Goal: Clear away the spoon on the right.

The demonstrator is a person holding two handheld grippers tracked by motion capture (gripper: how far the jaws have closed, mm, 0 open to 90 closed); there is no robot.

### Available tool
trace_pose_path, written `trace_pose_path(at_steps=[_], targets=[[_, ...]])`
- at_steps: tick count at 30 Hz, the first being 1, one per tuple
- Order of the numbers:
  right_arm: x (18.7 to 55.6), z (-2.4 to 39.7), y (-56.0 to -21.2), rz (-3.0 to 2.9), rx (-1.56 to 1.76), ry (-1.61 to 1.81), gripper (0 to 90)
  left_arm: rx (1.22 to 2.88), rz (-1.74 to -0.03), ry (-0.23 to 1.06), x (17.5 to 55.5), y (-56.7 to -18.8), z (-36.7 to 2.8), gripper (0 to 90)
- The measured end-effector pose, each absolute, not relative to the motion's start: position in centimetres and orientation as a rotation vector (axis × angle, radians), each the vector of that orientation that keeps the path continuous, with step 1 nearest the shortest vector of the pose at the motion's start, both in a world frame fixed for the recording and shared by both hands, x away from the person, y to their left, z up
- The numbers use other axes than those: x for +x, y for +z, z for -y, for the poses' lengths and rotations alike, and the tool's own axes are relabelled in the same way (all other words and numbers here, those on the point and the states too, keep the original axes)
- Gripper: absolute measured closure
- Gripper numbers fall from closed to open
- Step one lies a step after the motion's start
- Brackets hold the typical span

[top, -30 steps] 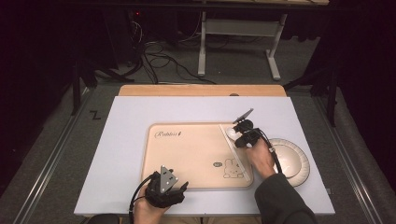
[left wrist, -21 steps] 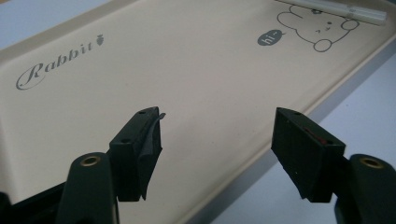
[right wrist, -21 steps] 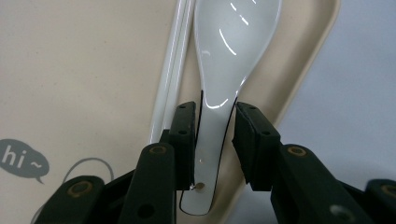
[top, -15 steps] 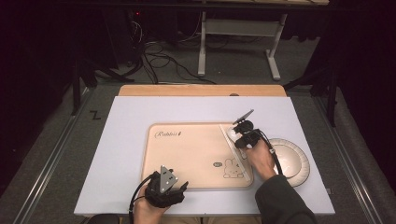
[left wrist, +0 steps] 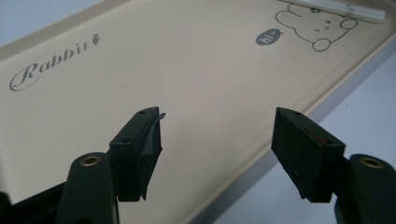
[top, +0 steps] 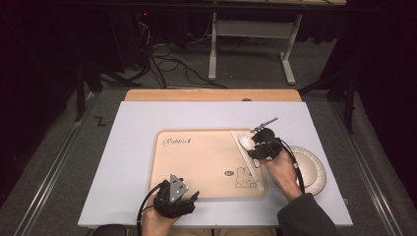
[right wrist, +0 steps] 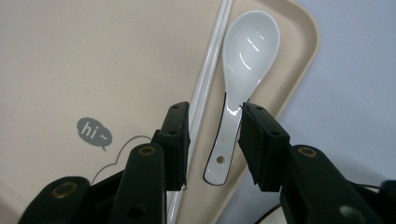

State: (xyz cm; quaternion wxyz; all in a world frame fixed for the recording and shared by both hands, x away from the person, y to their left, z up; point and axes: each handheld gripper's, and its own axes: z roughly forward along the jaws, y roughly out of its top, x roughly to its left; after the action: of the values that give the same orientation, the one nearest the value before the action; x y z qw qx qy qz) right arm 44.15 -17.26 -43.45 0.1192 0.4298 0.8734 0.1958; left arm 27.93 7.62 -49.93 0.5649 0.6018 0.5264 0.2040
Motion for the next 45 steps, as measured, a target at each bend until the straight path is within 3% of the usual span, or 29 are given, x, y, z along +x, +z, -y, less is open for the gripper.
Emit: trace_pose_path(at_steps=[28, 45], targets=[[36.9, 24.7, -41.6, -2.432, 1.261, 0.809, 64.4, 1.472, -1.174, 0.415, 29.3, -50.1, -5.7, 33.5], [34.9, 29.2, -41.4, -2.307, 1.334, 0.785, 63.7, 1.474, -1.155, 0.387, 29.2, -49.9, -5.5, 33.5]])
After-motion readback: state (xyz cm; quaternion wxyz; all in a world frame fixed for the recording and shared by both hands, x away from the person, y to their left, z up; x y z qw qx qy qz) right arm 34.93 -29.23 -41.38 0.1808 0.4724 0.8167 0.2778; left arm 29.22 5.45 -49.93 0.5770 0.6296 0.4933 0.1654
